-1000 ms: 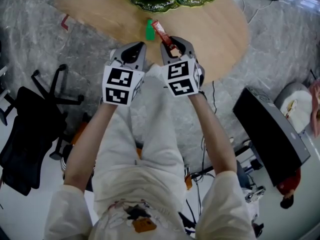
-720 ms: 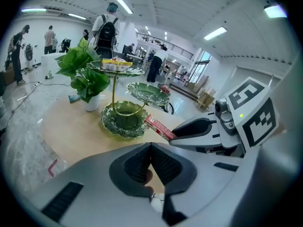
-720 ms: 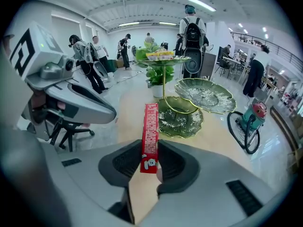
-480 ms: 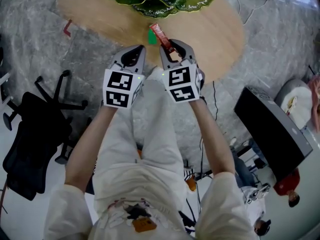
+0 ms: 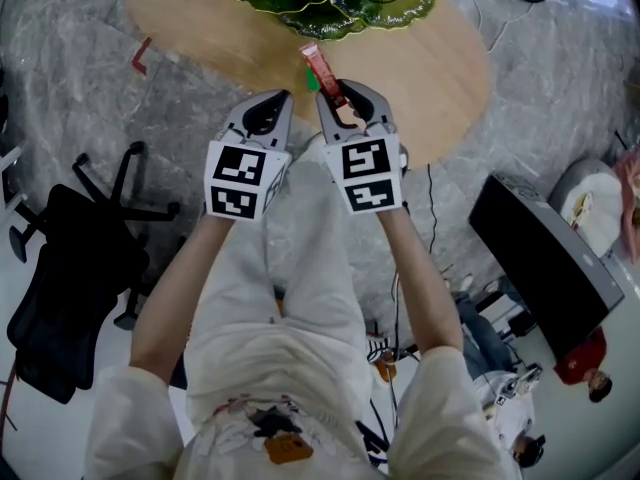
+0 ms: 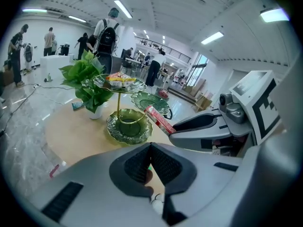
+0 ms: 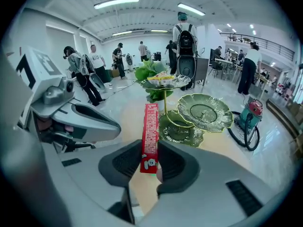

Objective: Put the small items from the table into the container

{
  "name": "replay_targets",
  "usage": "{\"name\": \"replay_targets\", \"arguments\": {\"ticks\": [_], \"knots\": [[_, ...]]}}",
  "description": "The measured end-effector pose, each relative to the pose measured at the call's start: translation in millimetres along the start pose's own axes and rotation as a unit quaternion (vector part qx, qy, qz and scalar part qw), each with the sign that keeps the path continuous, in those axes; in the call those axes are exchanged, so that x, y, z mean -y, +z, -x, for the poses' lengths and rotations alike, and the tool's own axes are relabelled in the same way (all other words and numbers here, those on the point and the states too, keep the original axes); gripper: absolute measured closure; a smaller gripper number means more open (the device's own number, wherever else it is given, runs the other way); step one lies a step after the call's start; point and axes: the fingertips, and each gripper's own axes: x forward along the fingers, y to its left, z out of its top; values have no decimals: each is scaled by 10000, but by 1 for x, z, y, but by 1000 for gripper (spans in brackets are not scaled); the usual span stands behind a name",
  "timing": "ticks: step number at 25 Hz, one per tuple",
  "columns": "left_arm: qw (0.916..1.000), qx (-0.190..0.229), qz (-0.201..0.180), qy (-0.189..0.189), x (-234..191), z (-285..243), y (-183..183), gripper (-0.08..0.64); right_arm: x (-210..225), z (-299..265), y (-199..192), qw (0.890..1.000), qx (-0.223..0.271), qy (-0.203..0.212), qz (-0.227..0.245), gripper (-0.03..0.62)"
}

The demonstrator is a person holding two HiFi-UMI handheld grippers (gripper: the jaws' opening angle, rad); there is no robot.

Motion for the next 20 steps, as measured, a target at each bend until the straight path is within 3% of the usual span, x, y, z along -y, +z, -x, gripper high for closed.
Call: {"name": "replay_targets", "arguments": {"ticks": [20], "knots": [[9992, 325, 178, 116, -60, 31, 29, 565, -9, -14, 95, 9983, 384, -383, -204, 483]]}}
